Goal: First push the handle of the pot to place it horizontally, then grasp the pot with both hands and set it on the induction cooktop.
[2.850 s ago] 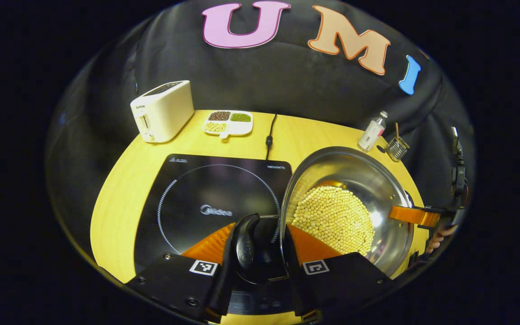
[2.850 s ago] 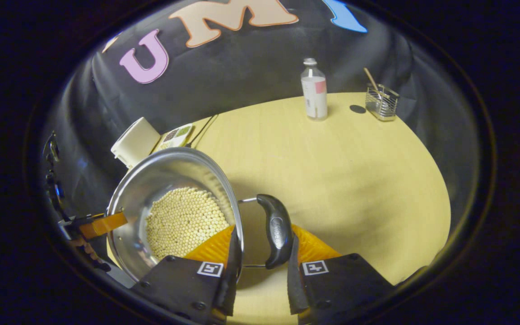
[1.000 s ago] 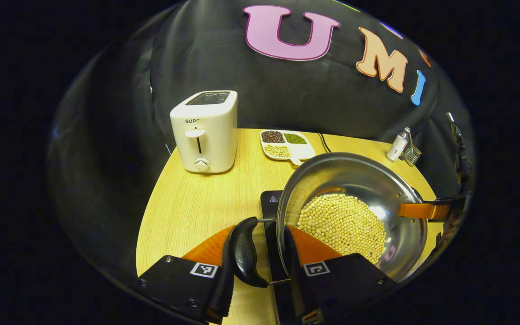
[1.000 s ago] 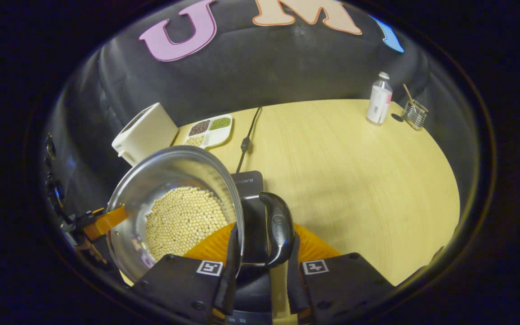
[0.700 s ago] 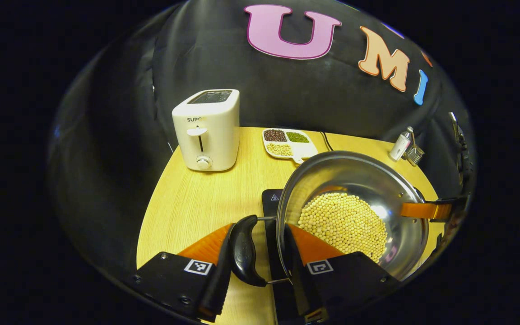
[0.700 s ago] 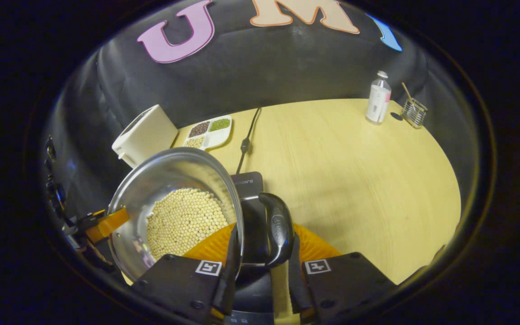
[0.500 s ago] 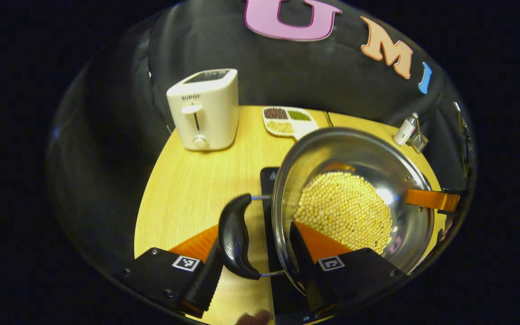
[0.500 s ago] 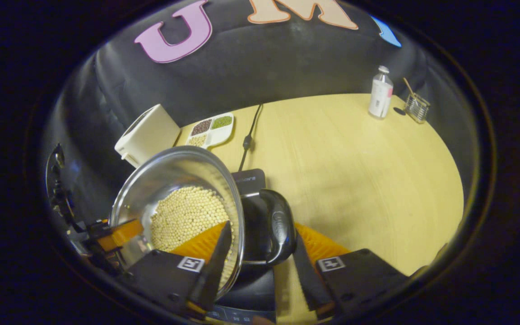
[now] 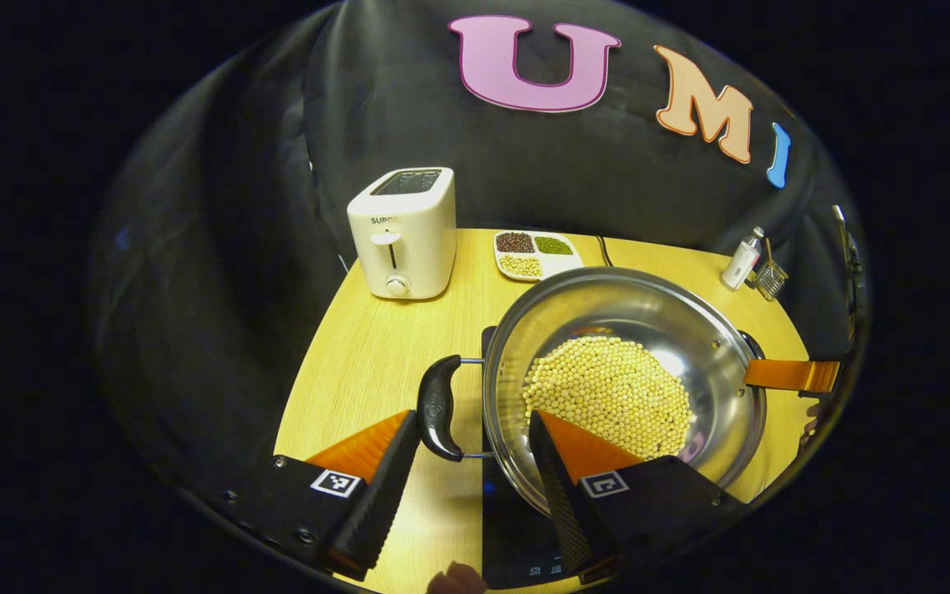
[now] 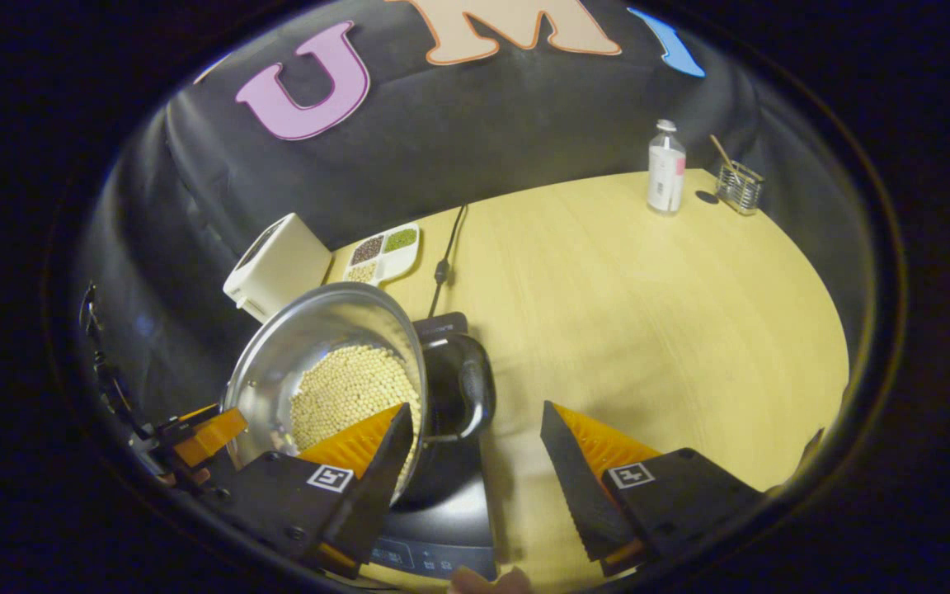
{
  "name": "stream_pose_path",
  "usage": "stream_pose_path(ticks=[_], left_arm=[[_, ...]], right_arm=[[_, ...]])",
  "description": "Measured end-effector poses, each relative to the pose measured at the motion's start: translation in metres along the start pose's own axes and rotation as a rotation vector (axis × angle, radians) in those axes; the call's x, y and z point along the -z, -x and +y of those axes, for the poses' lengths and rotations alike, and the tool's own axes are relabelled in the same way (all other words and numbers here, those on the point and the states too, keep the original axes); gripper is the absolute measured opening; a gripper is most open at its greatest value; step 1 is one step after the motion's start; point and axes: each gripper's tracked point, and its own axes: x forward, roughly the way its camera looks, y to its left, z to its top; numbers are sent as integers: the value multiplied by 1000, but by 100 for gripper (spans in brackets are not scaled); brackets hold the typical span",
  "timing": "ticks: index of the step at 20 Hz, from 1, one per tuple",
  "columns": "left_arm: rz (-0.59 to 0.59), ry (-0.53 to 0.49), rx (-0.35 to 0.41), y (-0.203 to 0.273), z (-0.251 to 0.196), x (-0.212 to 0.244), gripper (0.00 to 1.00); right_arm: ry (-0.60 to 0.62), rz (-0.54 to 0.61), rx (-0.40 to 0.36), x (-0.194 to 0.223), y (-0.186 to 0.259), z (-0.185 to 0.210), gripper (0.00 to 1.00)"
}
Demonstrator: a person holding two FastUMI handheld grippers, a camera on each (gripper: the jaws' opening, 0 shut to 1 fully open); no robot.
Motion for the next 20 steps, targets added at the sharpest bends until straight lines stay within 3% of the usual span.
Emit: stream_pose_path(ticks=[1,2,4,5,7,9,15,16,20], left_arm=[[-9,4,-1,3,-1,1,86],[-33,7,-6,4,1,-2,82],[-67,-8,-68,8,16,-6,85],[-71,-20,-91,12,20,-7,79],[-79,-32,-127,26,20,-9,81],[-96,-26,-157,45,12,-12,81],[-56,113,-189,84,-87,30,80],[-59,117,-188,90,-110,37,80],[-54,86,-147,113,-200,53,79]], right_arm=[[-14,0,-4,0,8,-2,95],[-26,-4,-12,1,13,-4,96],[-21,-23,-30,-4,22,-8,100],[-14,-24,-46,-5,24,-9,94],[-5,-27,-76,-7,29,-13,97],[5,-36,-115,-12,32,-21,94],[132,-37,-167,-13,65,-100,94],[133,-41,-182,-12,73,-112,97],[148,-59,-229,-20,103,-150,94]])
